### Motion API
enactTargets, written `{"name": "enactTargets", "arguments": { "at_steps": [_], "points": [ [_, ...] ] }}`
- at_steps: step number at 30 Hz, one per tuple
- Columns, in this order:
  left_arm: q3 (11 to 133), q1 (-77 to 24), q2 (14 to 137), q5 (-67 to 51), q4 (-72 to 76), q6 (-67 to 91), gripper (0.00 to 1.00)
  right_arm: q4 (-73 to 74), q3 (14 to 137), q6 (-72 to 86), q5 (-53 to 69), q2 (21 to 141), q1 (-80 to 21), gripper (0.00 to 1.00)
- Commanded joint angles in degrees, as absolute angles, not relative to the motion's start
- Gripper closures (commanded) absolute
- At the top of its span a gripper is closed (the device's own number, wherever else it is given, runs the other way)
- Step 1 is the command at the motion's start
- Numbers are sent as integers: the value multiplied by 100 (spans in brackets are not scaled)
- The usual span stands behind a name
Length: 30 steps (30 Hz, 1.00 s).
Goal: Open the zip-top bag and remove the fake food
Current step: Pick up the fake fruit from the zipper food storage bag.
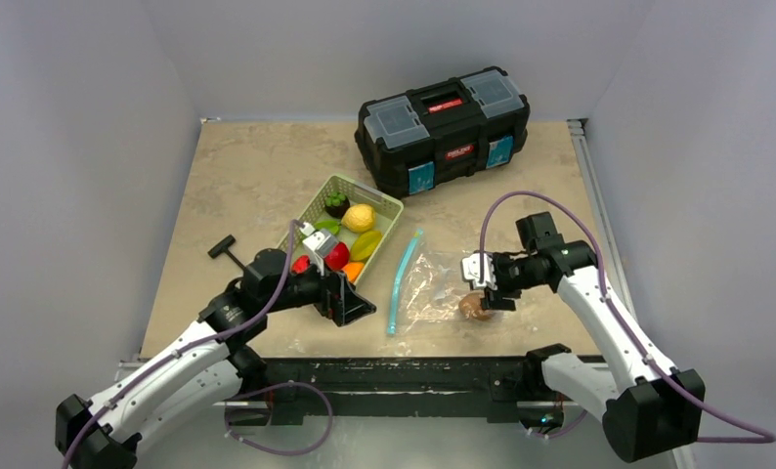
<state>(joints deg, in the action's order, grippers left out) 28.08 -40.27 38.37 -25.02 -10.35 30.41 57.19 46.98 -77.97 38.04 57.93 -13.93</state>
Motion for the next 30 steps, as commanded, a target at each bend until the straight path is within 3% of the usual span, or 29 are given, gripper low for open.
{"name": "enactTargets", "arguments": {
  "at_steps": [1, 13, 30],
  "points": [
    [2684, -4043, 3794, -2482, -818, 3191, 0, 6023, 4537, -7663, 3380, 5601, -1359, 37],
    [2431, -4045, 3880, -2403, -674, 3339, 0, 5564, 3954, -7539, 2581, 5570, -1362, 35],
    [2278, -4048, 3663, -2073, -868, 3273, 0, 4896, 3736, -7435, 2431, 6045, -1352, 34]
  ]
}}
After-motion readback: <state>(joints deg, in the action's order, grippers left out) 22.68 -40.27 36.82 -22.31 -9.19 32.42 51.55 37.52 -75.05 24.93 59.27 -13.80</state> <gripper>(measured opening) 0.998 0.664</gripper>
